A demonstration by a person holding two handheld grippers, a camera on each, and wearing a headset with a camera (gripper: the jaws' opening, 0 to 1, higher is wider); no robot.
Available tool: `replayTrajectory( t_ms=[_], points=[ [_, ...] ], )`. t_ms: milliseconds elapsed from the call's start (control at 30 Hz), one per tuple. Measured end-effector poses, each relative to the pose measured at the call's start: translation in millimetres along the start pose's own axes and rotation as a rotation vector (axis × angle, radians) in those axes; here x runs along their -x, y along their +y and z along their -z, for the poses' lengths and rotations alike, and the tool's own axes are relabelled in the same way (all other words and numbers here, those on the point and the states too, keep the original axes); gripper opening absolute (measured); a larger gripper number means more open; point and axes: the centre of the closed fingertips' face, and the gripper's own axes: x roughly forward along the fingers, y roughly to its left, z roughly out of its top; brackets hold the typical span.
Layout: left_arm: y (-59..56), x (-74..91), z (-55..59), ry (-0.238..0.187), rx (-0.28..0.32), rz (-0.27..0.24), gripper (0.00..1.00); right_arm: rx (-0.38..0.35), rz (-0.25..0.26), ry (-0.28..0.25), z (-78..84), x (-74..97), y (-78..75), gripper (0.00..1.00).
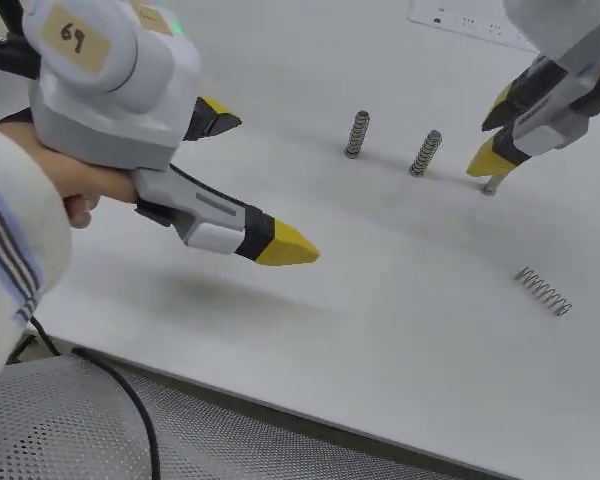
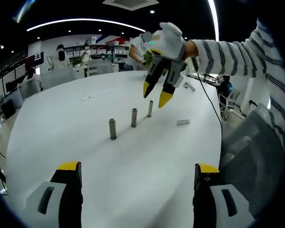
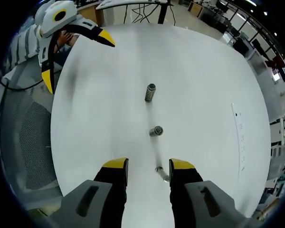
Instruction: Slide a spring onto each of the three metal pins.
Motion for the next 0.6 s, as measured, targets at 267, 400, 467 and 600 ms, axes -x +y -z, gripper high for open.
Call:
replayTrajectory(
  t_ms=[267,400,467,600],
  points=[
    [-5.5,2.2,-6.3,-0.007,-0.005,0.007,0.97,-0.057,0.029,-0.073,6.0,24.2,11.6,0.37],
    [-7.5,3.1,-7.7,-0.01,0.004,0.0,0.96,-0.085,0.07,-0.112,13.3,38.3,14.3,0.38],
    [-10.0,3.6,-7.6,-0.012,0.009,0.003,0.96,-0.124,0.081,-0.14,17.6,45.0,16.8,0.39],
    [-11.5,3.4,-7.9,-0.014,0.015,0.001,0.96,-0.171,0.105,-0.178,30.0,54.0,17.8,0.39]
  ],
)
